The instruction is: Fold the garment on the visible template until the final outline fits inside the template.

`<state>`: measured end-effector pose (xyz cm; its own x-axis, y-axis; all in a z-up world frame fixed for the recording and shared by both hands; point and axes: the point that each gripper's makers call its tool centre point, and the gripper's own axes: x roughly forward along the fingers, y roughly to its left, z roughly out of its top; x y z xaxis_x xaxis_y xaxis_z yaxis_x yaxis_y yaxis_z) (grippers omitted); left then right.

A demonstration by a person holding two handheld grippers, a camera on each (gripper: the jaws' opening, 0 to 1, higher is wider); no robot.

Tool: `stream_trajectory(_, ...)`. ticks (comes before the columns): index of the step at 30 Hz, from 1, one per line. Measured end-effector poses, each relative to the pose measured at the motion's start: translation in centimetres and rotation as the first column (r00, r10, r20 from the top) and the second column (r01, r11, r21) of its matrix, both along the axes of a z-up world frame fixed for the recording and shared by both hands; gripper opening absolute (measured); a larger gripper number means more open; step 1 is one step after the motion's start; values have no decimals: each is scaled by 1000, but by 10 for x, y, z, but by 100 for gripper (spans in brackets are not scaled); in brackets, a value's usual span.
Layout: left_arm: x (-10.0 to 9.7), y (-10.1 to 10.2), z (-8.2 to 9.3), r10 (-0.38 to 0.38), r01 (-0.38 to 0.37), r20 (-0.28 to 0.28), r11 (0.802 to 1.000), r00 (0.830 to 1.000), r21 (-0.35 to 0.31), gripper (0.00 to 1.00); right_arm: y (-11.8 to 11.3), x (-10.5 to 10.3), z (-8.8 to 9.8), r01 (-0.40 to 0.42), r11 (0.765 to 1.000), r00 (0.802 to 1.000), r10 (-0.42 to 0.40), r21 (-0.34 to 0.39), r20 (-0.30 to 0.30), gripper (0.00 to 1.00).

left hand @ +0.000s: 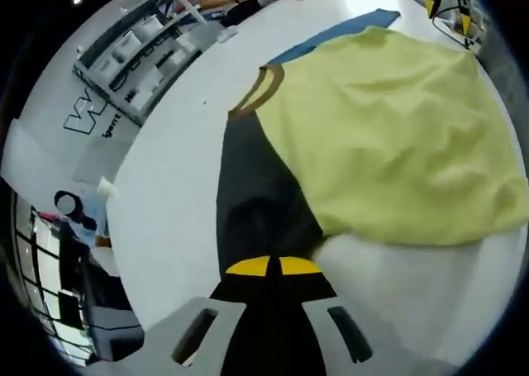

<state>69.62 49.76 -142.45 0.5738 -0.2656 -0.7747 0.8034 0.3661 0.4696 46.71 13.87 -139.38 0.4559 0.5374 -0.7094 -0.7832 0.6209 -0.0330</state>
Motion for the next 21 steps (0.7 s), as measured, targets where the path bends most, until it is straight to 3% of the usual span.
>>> stream_trajectory(6, -6, -5, 0, 2, -2, -5, 1000, 1000, -17, 10, -2, 5, 0, 10, 1000, 1000, -10, 0, 4, 40)
stream_trajectory(9, -10, -12, 4, 10, -11, -4, 998, 1000, -60, 16, -5, 13, 0, 20, 1000, 1000, -20, -1, 10, 40)
stream_trajectory(14, -16, -19, 10, 12, -11, 10, 996, 1000, -86, 24, -11, 30, 0, 47, 999, 999, -47, 0, 21, 40)
stream_trajectory(21, -24, -28, 13, 16, -15, 6, 991, 1000, -131, 24, -18, 58, -2, 83, 997, 996, -82, -6, 44, 39)
